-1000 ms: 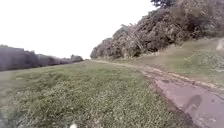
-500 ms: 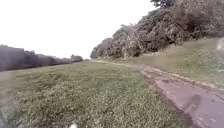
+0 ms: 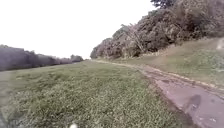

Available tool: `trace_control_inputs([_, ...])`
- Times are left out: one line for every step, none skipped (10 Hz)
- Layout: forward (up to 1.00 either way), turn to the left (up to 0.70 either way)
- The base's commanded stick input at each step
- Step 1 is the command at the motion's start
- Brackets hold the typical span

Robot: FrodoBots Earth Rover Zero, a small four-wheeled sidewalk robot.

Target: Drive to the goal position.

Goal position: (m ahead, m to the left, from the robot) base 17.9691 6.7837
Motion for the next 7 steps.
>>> trace_control_inputs([0.05,0.0])
trace_control_inputs([0.04,0.0])
trace_control_inputs([0.04,0.0])
trace_control_inputs([0.04,0.0])
trace_control_inputs([0.05,0.0])
trace_control_inputs([0.05,0.0])
trace_control_inputs([0.05,0.0])
